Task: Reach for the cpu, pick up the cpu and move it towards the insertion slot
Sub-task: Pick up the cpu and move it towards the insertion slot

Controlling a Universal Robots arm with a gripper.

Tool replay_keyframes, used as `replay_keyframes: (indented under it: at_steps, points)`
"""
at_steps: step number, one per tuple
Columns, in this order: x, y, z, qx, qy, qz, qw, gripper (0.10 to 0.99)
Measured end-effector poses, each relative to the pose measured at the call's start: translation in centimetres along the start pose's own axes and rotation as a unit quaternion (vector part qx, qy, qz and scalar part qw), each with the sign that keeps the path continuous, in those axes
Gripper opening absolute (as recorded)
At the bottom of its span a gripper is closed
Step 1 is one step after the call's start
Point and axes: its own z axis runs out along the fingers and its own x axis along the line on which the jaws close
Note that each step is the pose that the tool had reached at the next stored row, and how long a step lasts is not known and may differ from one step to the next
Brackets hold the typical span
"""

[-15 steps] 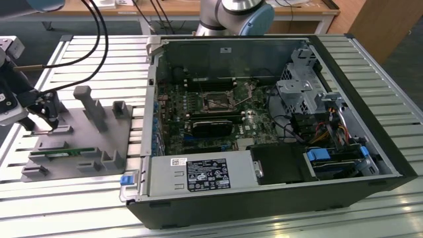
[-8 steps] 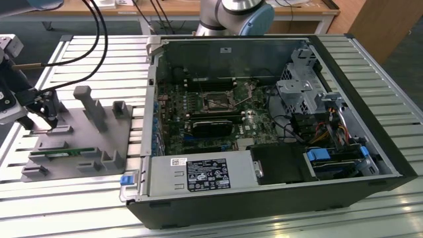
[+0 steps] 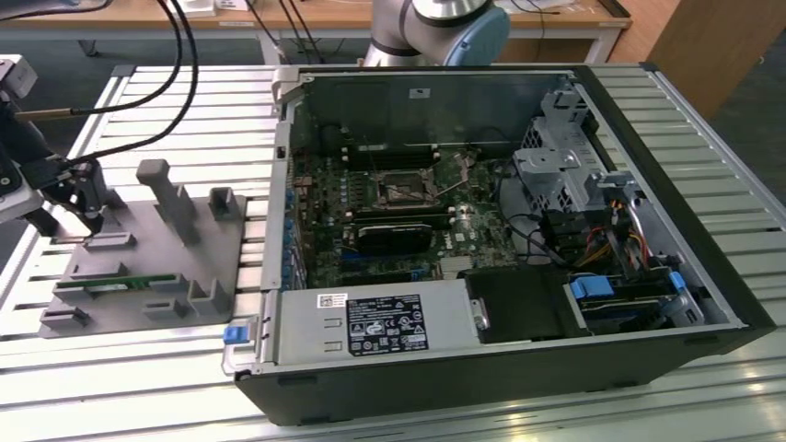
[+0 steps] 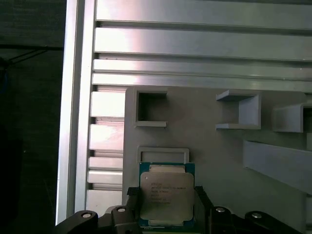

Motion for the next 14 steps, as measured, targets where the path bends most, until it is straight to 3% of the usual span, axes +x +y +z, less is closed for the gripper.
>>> replay_keyframes:
  at_steps: [3, 14]
  points:
    - [0.0, 0.04, -0.74, 0.0, 0.0, 0.0, 1.0, 0.533]
    - [-0.01, 0.23, -5.57, 0.0, 0.0, 0.0, 1.0, 0.533]
